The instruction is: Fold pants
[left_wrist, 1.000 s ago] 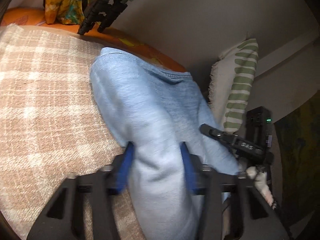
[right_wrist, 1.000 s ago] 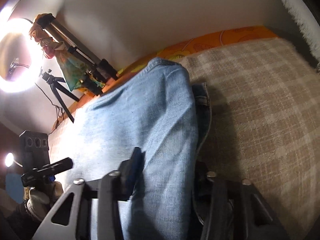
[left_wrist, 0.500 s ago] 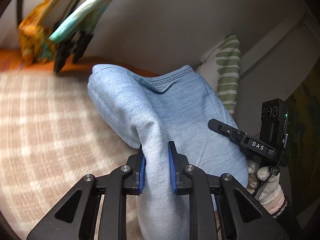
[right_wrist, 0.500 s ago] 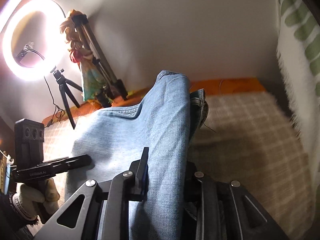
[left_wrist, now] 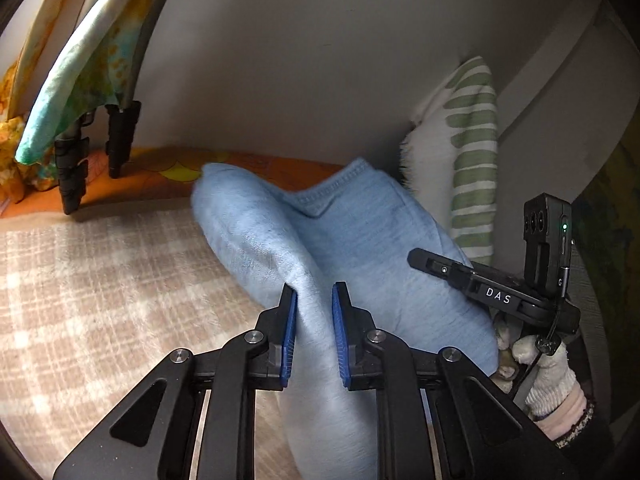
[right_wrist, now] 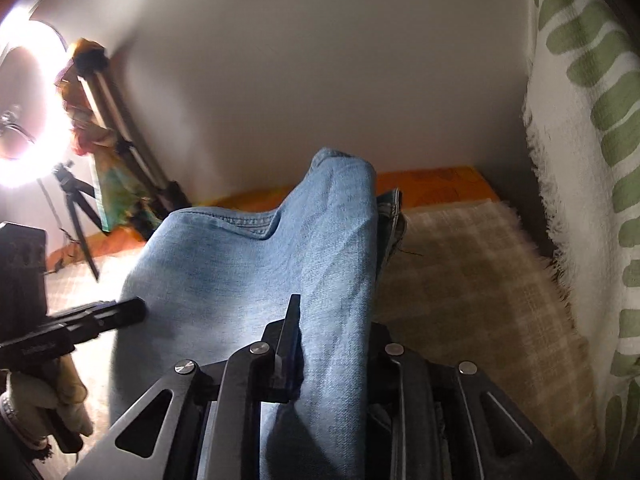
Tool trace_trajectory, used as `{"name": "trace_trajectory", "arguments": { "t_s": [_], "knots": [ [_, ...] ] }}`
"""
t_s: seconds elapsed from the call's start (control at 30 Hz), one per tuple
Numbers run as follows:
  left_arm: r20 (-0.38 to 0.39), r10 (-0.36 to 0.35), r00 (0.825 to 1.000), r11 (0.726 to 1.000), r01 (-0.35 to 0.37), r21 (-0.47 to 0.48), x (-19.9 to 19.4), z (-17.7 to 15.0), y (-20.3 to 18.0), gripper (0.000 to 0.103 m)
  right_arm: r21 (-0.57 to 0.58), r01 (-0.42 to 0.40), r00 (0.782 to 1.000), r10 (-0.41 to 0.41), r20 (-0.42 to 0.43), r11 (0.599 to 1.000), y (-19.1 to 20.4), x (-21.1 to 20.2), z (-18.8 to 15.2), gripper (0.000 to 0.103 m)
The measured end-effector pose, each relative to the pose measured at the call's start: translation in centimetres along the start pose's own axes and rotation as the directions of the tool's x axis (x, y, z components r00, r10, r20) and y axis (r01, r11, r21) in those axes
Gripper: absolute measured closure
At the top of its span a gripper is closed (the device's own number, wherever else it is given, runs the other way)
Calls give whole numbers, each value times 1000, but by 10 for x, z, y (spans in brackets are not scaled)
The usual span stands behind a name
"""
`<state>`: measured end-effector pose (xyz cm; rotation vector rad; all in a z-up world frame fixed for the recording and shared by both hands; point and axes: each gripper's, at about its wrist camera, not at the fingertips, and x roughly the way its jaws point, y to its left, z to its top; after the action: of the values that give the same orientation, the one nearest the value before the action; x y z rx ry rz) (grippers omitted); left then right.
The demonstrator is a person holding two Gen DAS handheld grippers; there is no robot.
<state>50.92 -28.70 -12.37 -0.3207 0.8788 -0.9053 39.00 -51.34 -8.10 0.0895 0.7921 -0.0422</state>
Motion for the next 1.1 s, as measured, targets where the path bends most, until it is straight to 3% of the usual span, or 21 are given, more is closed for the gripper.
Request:
{"name": "trace_trajectory", "arguments": {
  "t_s": [0.17,0.27,0.4,0.57,0.63,0.83,1.1],
  "knots": [
    [-53,106,993,993,-103,63,12,-3,2,88,35,-5,1000,6,-17,999,-17,14,-4,82],
    [-65,163,985,984,-157,88,16,-7,0,88,30,19,999,-18,-41,999,-21,20,-6,77],
    [-107,221,969,972,-210,104,26,-9,-2,79,13,107,991,-105,-81,994,-24,29,-8,60],
    [-95,245,965,964,-233,127,16,-12,-10,79,-5,183,980,-183,-82,983,-19,24,-9,54],
    [-94,249,964,961,-235,145,8,-14,-13,79,-2,224,972,-223,-69,975,-18,16,-8,43],
    [-52,251,967,959,-241,147,-24,-17,-21,79,36,212,977,-213,1,977,-5,-24,-5,27],
    [4,238,971,953,-234,192,-80,-21,-50,79,35,183,981,-184,58,983,38,-80,-6,18]
  ]
}}
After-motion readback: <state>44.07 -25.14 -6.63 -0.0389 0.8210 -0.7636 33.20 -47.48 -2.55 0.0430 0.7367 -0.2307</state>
